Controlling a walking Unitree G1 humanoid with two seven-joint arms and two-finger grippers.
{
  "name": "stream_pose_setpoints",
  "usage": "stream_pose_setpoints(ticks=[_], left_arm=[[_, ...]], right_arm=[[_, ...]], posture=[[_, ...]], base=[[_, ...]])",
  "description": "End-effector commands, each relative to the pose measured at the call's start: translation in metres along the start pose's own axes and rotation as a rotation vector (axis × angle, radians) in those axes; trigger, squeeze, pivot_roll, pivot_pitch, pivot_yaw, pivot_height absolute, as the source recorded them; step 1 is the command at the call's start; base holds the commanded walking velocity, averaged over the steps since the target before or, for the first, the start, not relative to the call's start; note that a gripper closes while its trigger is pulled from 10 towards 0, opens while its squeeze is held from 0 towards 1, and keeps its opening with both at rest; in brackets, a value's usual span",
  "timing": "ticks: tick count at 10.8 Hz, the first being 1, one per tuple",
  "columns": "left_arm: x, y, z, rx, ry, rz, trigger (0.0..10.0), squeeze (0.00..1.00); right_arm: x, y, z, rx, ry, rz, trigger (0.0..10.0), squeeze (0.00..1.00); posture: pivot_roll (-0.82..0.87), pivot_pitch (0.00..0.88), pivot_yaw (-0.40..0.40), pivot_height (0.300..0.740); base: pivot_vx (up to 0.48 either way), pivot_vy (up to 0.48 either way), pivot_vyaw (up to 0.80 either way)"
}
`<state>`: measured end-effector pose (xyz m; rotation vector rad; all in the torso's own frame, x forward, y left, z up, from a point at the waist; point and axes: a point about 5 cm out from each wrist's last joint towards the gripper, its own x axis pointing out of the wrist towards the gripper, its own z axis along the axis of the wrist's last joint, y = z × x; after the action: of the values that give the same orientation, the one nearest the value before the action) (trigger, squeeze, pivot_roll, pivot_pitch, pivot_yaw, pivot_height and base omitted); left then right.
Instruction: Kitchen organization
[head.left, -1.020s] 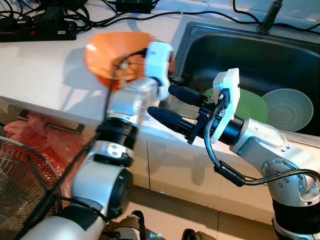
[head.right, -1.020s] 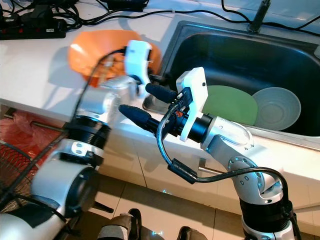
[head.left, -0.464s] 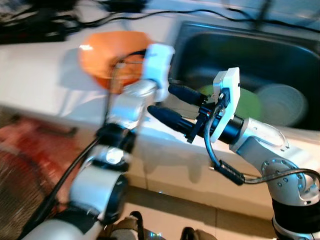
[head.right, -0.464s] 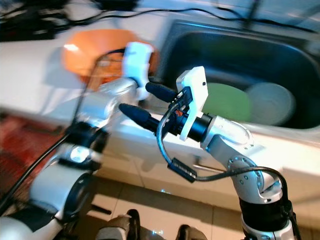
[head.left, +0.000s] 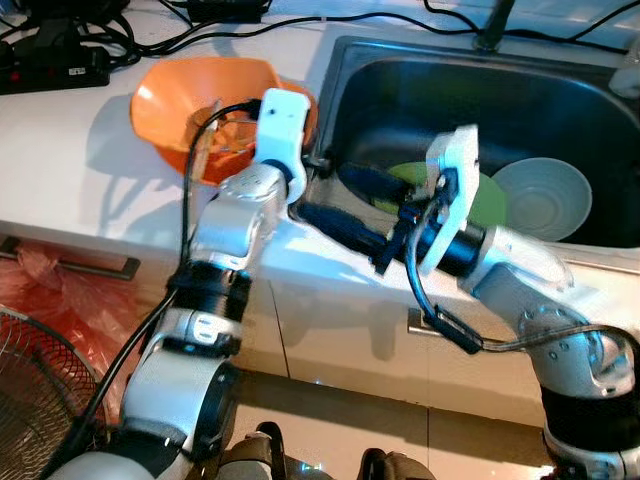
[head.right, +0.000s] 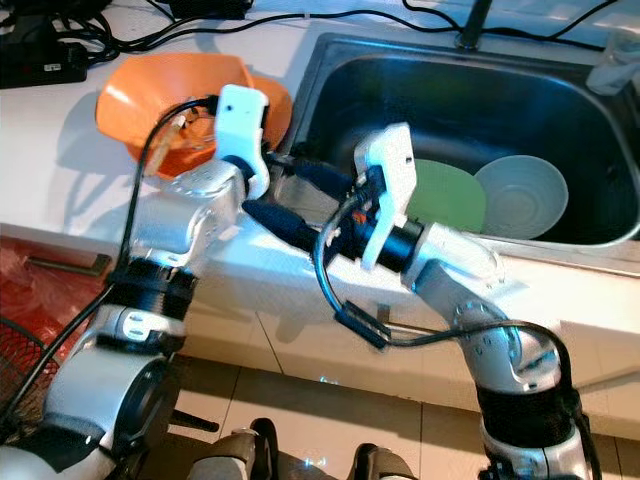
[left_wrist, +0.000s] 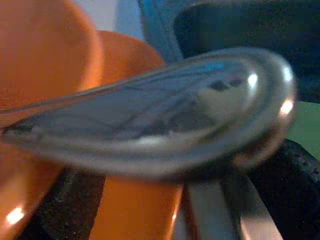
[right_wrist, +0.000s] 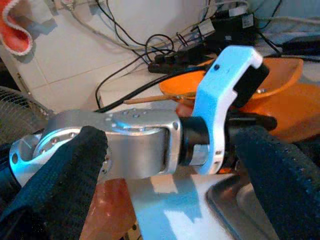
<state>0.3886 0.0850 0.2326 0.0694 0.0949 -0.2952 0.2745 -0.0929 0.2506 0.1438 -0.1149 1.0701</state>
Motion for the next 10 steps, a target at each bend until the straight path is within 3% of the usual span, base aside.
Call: stream_pose_setpoints(ticks=[1, 3, 10], left_arm=[[-0.003, 0.005, -0.005, 0.017, 0.021, 0.036, 10.0, 0.0], [-0.008, 0.001, 0.006, 0.051, -0.052, 0.037, 10.0, 0.0], [-0.023, -0.012, 0.014, 0.074, -0.14, -0.019, 10.0, 0.0]], right_arm=[[0.001, -0.001, 0.002, -0.011, -0.005, 0.02, 10.0, 0.0], [0.004, -0.004, 0.004, -0.021, -0.006, 0.034, 10.0, 0.0], [0.013, -0.01, 0.008, -0.053, -0.017, 0.064, 10.0, 0.0]], posture=[[0.01, 0.15, -0.036, 0.74], [0.01, 0.137, -0.051, 0.74], [0.03, 0.102, -0.07, 0.74]], base=[[0.0, 0.0, 0.0], [0.0, 0.0, 0.0], [0.0, 0.0, 0.0]])
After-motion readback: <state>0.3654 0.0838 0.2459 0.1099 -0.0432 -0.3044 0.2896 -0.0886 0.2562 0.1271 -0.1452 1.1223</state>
